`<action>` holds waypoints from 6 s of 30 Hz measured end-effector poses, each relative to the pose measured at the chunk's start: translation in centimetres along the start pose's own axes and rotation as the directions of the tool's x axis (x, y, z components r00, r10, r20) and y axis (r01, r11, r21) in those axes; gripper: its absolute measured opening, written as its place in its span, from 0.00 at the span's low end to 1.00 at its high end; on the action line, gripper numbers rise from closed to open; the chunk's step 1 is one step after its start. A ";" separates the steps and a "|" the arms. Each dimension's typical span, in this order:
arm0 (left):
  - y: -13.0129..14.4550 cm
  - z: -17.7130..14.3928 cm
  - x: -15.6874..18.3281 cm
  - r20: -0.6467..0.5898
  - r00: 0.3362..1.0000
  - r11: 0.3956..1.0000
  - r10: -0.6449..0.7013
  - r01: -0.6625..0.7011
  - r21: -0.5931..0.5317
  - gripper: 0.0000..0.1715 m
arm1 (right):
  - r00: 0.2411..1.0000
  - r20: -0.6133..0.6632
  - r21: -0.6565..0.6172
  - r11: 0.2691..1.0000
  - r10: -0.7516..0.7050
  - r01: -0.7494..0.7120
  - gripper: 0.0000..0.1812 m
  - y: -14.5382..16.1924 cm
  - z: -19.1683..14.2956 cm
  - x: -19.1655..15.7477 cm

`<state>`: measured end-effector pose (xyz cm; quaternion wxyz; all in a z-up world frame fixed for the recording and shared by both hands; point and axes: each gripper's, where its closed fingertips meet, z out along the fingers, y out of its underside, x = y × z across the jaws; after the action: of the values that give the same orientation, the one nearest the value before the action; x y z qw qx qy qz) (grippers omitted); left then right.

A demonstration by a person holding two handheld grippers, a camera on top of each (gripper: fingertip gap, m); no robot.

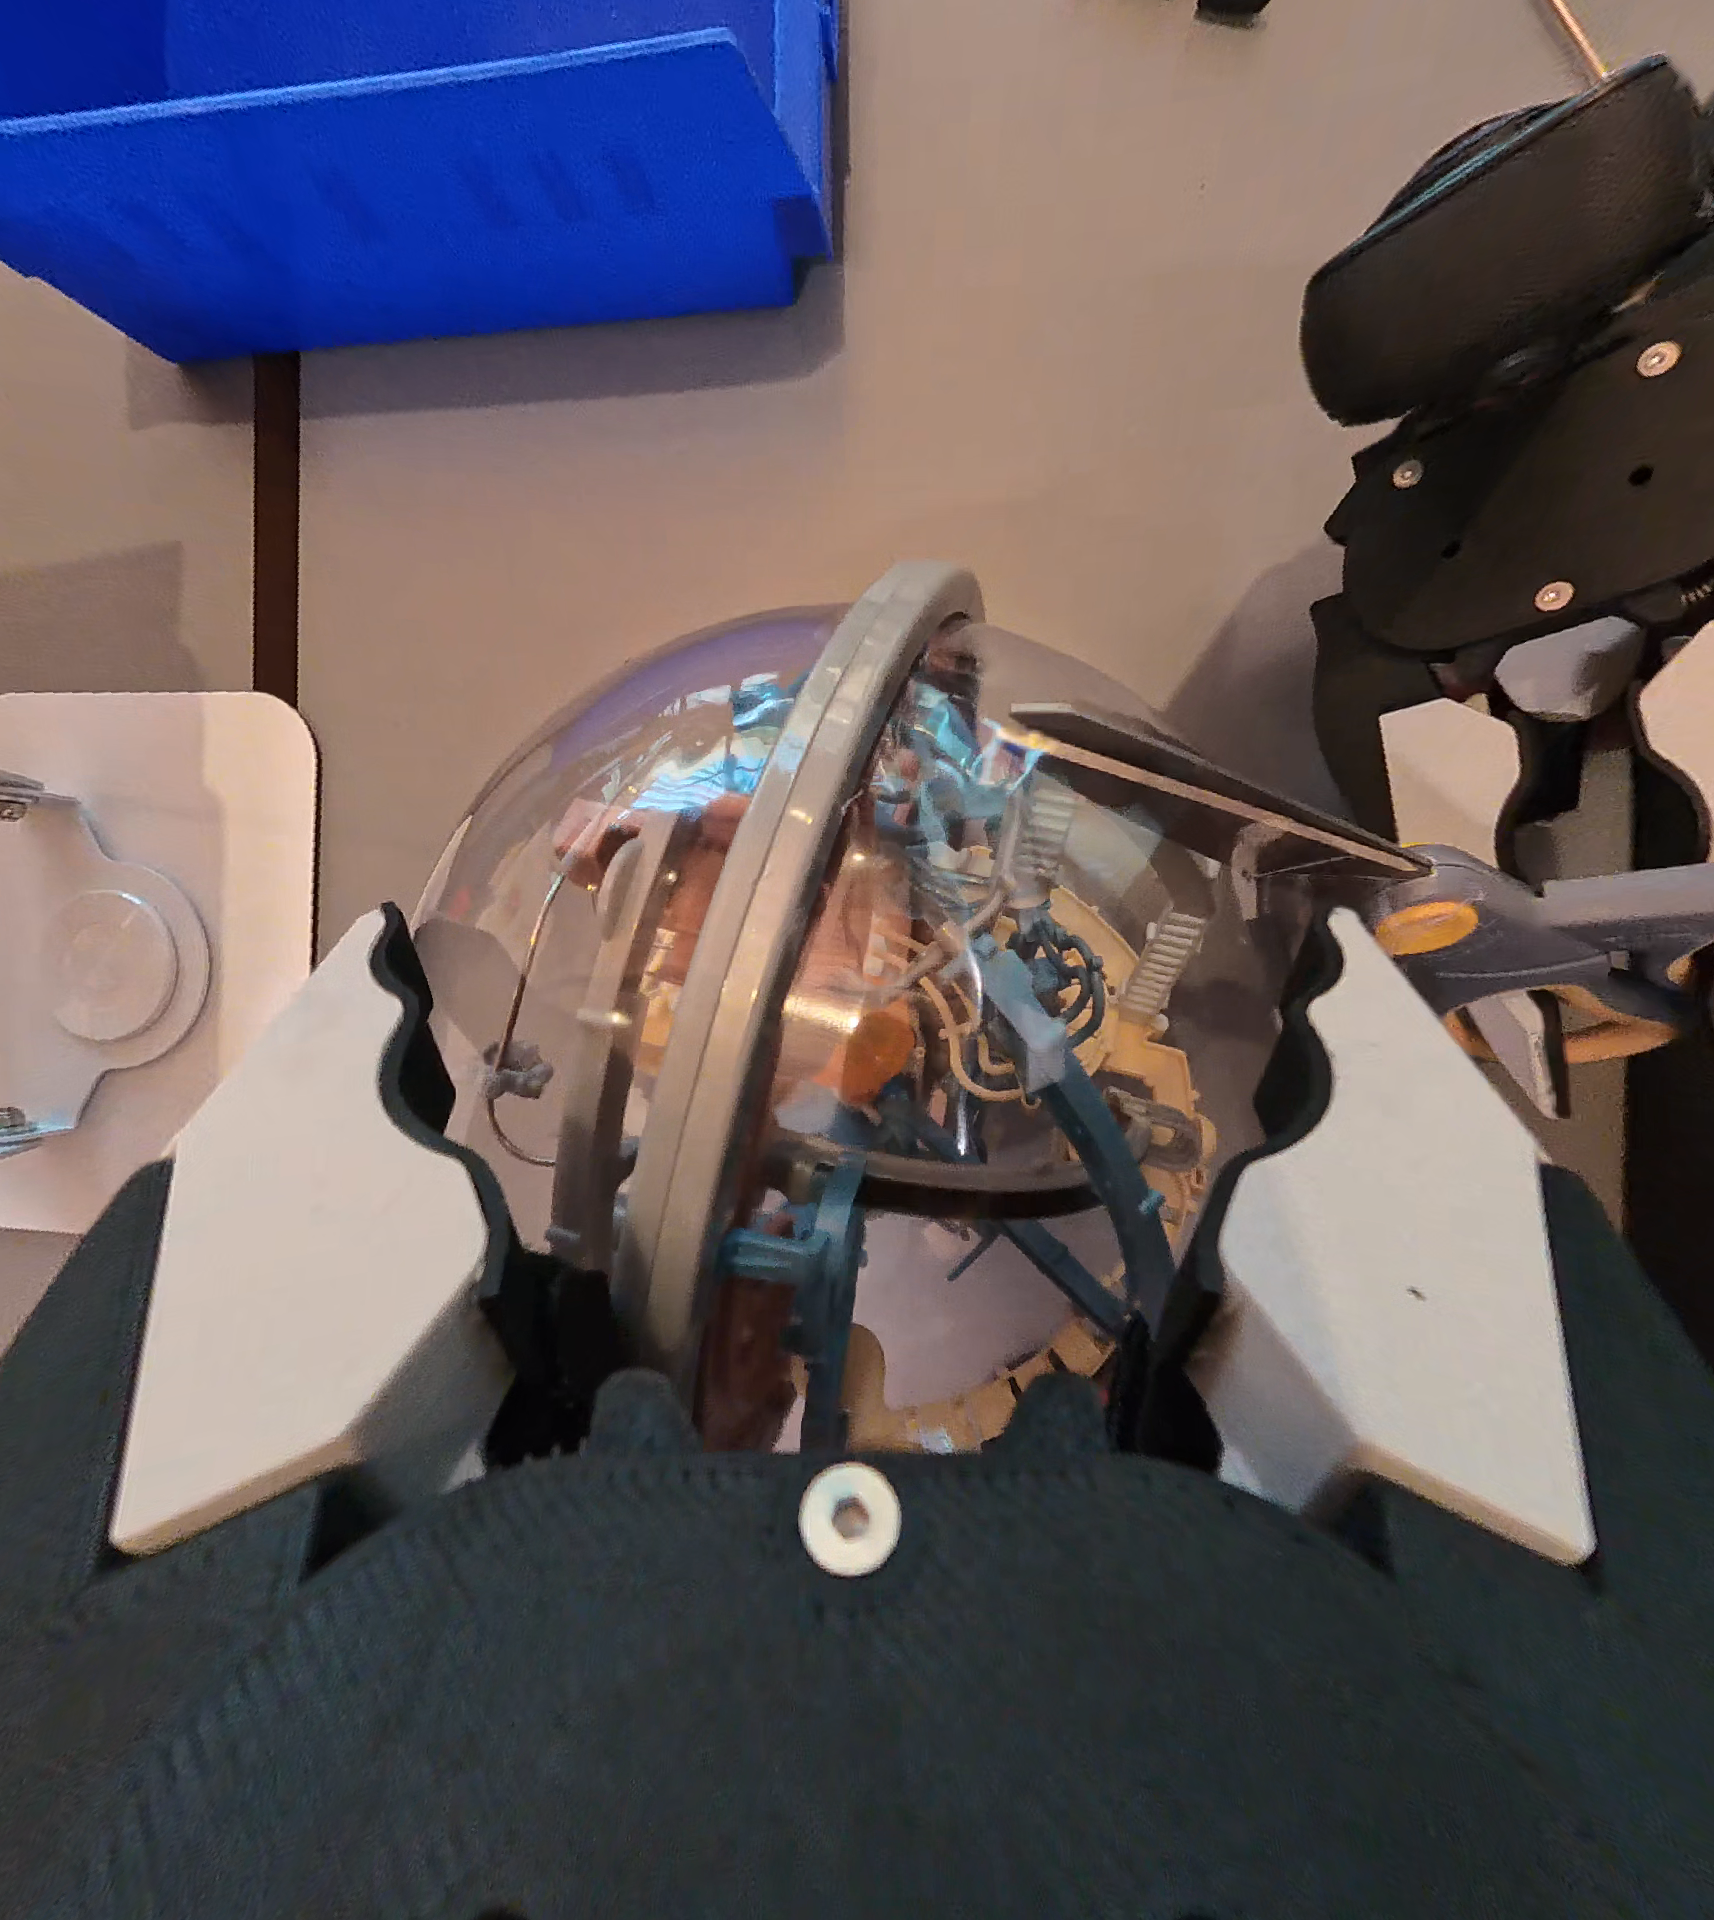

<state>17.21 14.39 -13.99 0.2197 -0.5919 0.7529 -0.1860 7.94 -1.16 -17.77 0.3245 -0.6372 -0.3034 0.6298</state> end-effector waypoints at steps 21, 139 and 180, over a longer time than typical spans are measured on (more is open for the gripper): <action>-0.2 0.3 0.5 0.028 0.999 1.000 0.020 -0.021 0.013 0.93 | 0.993 0.112 0.144 0.989 0.021 -0.038 0.31 -3.3 0.3 0.7; -2.3 3.3 4.0 0.170 0.941 0.934 0.292 -0.242 -0.263 0.93 | 0.957 0.068 -0.029 0.959 0.283 -0.282 0.18 2.4 -4.9 -4.6; -1.9 4.3 3.5 0.365 0.719 0.805 0.591 -0.556 -0.208 0.93 | 0.942 0.079 -0.207 0.930 0.326 -0.305 0.18 4.9 -5.9 -6.9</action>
<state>20.42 10.46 -16.88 0.3954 -0.3634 0.8419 0.0523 13.52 -9.86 -17.51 0.1385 -0.6698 -0.2739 0.6761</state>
